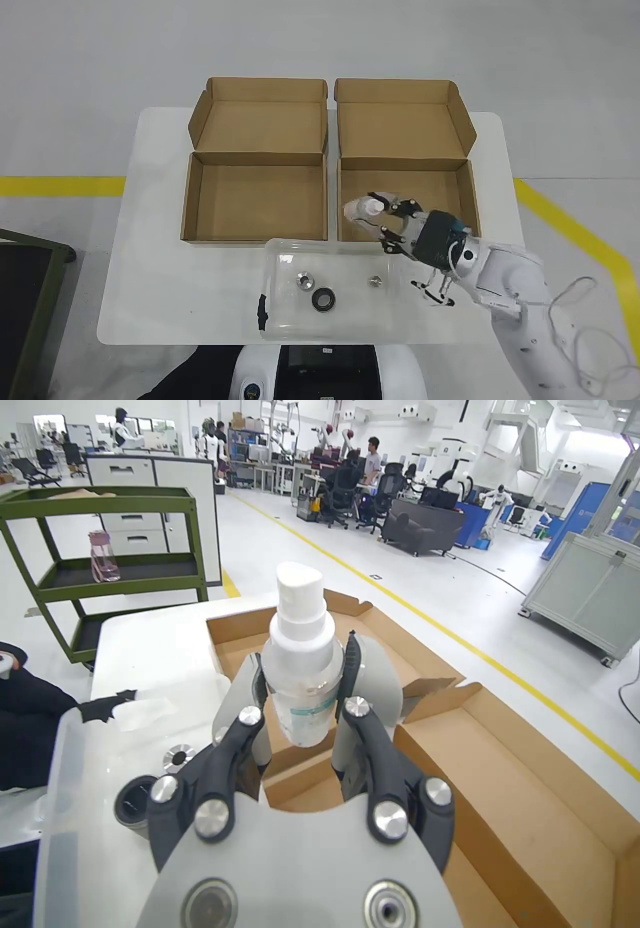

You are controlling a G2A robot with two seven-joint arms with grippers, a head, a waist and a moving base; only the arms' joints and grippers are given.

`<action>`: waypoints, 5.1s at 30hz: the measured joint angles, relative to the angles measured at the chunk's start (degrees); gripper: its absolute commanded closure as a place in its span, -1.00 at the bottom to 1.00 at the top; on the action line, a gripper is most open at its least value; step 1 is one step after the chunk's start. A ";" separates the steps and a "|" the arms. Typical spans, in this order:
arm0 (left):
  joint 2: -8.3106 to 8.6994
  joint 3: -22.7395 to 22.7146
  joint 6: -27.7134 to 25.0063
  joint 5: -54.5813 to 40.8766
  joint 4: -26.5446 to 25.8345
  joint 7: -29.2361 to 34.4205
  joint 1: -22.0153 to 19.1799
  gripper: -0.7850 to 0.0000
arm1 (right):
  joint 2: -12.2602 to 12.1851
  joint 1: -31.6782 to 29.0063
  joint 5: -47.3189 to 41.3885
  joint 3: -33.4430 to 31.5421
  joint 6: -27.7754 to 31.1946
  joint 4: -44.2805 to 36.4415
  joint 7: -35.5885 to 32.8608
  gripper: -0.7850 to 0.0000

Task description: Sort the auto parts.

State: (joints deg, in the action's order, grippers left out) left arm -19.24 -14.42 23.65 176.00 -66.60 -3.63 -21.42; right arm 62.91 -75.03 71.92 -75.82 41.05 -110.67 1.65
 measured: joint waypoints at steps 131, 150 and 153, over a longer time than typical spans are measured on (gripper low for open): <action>0.00 0.00 0.00 0.00 0.00 0.00 0.00 -1.00 | -4.30 -14.16 2.01 -3.89 15.72 -15.49 -33.32 -1.00; 0.00 0.00 0.00 0.00 0.00 0.00 0.00 -1.00 | -4.45 -6.26 -1.29 5.85 8.23 -10.53 -51.54 -0.34; 0.00 0.00 0.00 0.00 0.00 0.00 0.00 -1.00 | -4.45 -5.25 -0.56 7.23 7.53 -9.90 -53.13 -0.32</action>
State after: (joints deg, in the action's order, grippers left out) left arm -19.24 -14.42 23.65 176.00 -66.60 -3.63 -21.42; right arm 58.46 -80.28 71.36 -68.59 48.58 -120.58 -51.48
